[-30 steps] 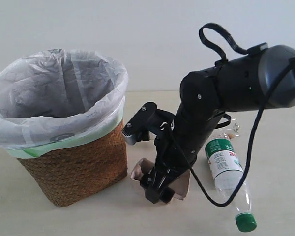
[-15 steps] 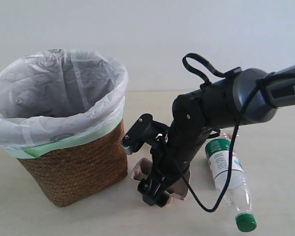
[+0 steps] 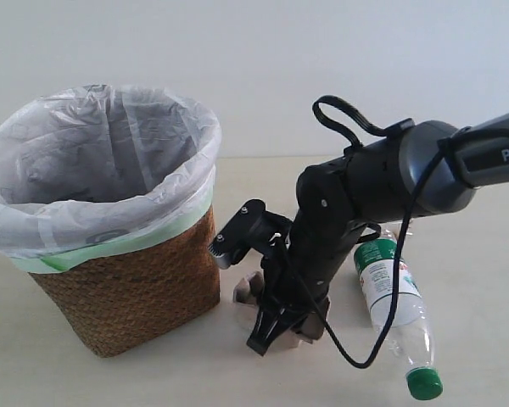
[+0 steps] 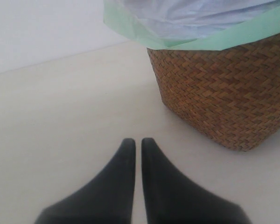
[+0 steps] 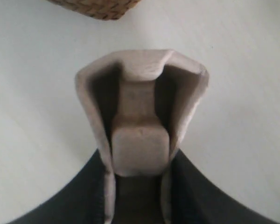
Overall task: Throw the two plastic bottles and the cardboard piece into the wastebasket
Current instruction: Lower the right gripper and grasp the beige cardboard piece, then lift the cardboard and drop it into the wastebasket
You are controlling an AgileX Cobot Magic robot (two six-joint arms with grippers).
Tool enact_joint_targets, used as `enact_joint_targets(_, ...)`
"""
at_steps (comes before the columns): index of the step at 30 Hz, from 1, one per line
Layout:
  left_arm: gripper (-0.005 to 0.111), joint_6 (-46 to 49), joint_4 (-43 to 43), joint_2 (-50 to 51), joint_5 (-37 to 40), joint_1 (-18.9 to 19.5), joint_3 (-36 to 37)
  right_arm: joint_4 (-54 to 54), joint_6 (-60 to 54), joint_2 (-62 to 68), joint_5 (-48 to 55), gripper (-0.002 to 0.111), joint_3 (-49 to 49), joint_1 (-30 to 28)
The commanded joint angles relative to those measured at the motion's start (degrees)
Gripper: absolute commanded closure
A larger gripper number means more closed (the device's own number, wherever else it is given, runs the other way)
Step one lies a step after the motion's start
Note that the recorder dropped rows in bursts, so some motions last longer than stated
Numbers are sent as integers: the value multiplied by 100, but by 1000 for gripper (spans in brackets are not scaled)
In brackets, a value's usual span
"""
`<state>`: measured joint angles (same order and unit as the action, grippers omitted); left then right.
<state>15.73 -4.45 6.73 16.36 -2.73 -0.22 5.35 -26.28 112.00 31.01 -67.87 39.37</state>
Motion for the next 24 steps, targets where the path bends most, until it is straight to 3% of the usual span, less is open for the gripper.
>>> enact_joint_targets(1,103,-54,-49,-52,-48,17,22,-6,220,-328,210,108,-24,6)
enact_joint_targets(9,103,-54,-49,-52,-48,17,22,-617,967,-1435,403,108,-24,-4)
enact_joint_targets(20,103,-54,-49,-52,-48,17,22,-4994,4716,-2223,1751,108,-99,-4)
enact_joint_targets(24,103,-54,-49,-52,-48,17,22,-6081,5400,-2212,2672,108,-595,-53)
